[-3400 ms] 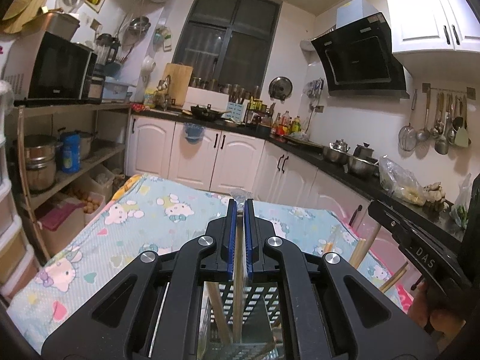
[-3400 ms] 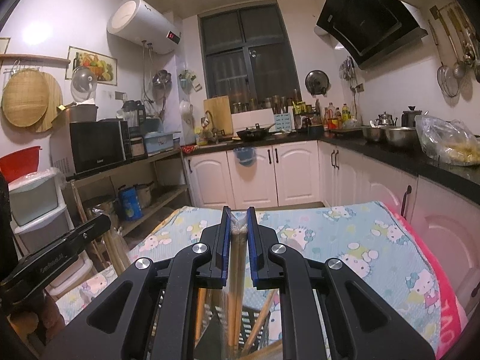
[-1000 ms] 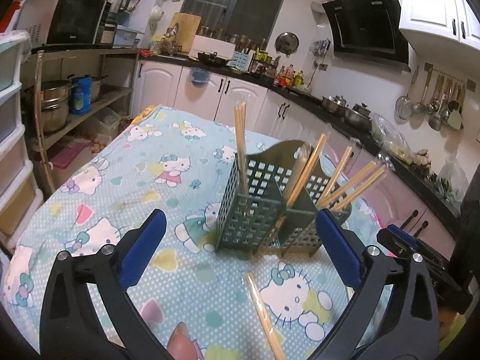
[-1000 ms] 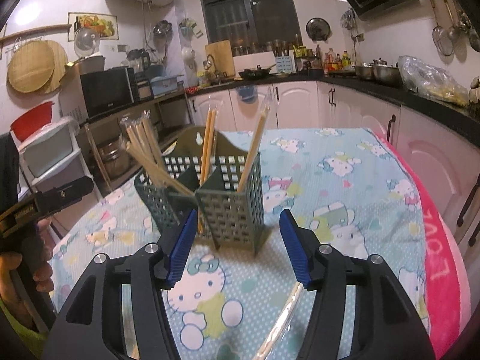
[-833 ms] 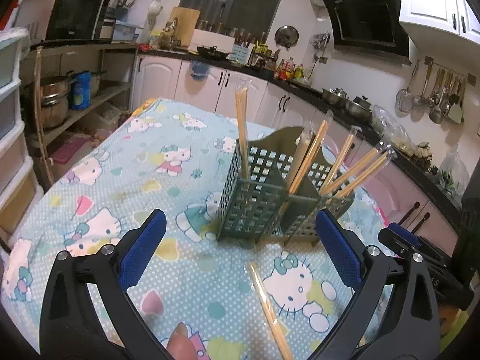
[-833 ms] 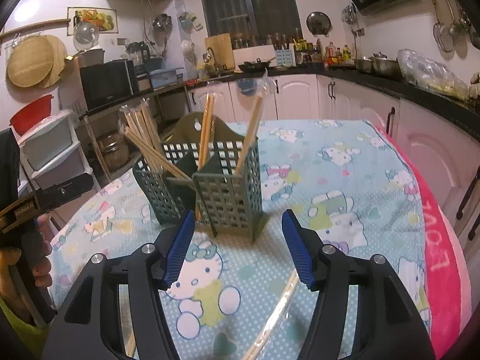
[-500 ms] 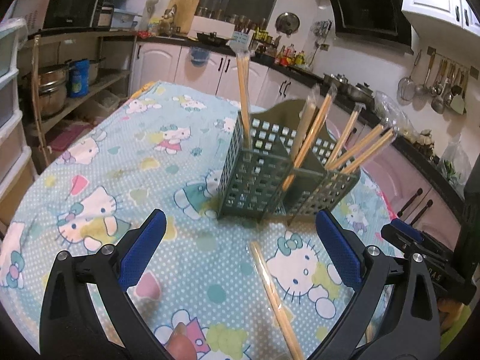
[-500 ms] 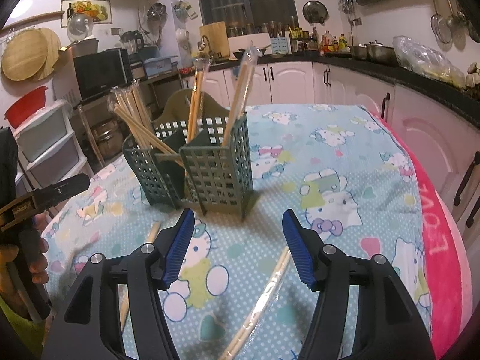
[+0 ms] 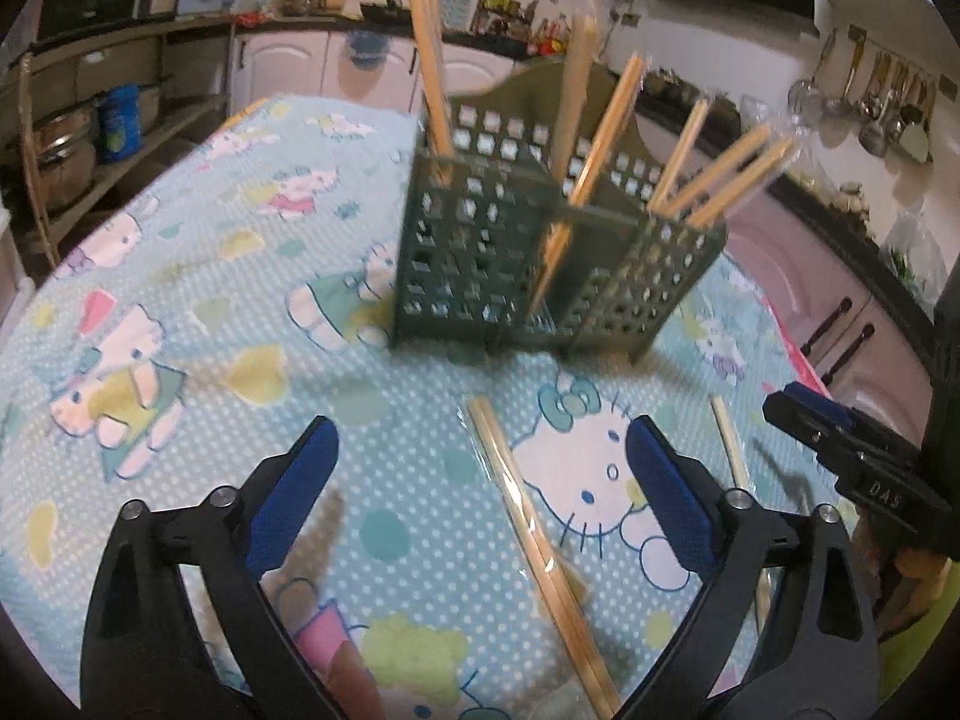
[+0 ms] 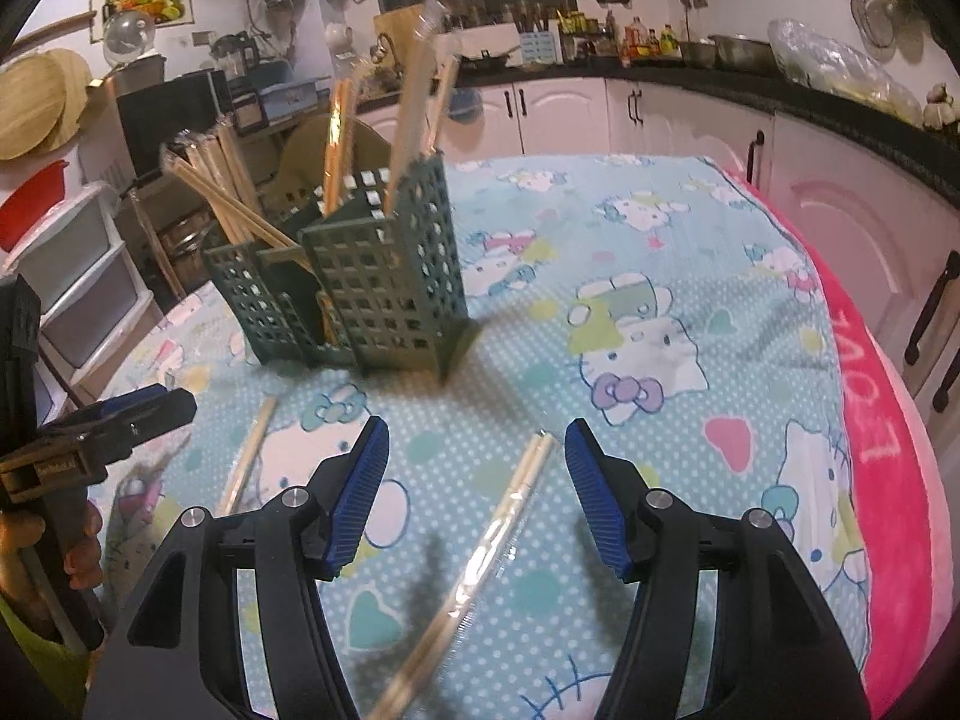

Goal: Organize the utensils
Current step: 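Move both open tools toward the last wrapped chopsticks beside the caddy, then lower both tools and close each on a wrapped chopstick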

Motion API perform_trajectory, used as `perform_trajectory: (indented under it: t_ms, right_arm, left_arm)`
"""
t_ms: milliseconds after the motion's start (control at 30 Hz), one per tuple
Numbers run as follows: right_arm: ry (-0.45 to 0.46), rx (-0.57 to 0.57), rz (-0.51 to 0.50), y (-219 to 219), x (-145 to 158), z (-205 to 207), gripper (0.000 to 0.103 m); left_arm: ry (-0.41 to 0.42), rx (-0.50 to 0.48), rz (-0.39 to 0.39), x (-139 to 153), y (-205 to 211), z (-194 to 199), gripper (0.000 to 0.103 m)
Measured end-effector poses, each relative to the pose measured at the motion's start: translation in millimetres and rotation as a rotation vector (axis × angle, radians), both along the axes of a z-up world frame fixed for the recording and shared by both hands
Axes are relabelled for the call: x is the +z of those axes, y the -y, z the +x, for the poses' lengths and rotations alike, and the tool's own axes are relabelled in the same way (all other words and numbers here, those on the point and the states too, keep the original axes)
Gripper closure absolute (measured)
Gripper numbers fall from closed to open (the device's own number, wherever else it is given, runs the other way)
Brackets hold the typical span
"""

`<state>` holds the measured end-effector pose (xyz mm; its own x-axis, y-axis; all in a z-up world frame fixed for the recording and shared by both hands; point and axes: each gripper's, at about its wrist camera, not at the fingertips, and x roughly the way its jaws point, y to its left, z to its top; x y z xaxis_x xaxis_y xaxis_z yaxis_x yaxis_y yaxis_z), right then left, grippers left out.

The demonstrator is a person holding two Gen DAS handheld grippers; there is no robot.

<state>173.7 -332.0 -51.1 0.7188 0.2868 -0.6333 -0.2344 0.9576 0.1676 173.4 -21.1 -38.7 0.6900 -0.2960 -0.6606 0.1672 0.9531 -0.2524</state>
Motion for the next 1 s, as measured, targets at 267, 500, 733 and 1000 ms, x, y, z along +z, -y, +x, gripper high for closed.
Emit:
perform_trajectory:
  t_ms: [267,500,733,1000]
  right_arm:
    - [-0.068,0.006,-0.016,5,-14,9,0.044]
    - [-0.149,0.007,-0.028,4,-30,28,0.044]
    - [-0.191,-0.011,-0.050,-3,-41,54,0.044]
    - [-0.184,-0.056,-0.108,-8,-45,68,0.066]
  left_arm:
    - [-0.106,-0.042,-0.025,-25,11,17,0.050]
    - [-0.133,-0.056,-0.005,-30,18,30,0.054]
    - [-0.131,-0.033,0.050,-33,27,45,0.058]
    - [-0.126,0.023,0.091,-31,37,58,0.069]
